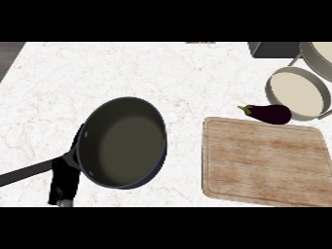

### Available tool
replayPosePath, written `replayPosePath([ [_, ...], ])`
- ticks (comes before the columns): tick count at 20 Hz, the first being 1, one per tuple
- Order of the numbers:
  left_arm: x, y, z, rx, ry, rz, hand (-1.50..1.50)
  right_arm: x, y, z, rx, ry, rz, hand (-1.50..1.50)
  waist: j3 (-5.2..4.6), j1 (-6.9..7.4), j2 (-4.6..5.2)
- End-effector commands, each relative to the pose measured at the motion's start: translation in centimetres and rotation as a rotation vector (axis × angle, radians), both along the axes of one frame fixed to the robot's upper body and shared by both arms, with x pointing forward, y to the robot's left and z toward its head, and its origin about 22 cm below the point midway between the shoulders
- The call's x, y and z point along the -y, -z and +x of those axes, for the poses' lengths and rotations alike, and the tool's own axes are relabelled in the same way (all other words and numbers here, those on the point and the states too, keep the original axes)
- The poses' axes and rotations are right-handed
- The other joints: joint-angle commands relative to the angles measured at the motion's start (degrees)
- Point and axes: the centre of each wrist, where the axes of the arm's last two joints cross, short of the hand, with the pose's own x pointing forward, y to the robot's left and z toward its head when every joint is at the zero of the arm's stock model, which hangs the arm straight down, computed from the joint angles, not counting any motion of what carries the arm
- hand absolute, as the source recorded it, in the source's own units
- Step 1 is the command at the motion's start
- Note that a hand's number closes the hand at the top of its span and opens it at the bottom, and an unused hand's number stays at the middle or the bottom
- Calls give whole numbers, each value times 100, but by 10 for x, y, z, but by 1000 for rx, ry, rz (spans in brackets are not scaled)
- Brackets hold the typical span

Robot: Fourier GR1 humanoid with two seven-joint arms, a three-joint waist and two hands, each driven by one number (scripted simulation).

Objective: Pick the lemon from the cutting board and place it in the tiered basket

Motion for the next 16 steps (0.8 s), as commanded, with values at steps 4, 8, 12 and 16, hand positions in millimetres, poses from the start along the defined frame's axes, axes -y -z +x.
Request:
replayPosePath([
  [4,-15,0,-7,-37,14,-8,0,17,44,17,132,26,131,150,-13,44,32],
  [8,-6,5,-5,-38,-2,-5,0,9,42,19,311,20,298,-150,-12,26,27],
  [12,1,2,0,-30,-15,-12,0,28,57,8,482,13,309,-150,-10,-14,23],
  [16,-6,6,3,-16,-10,-11,0,29,42,18,627,4,322,-150,-13,24,39],
])
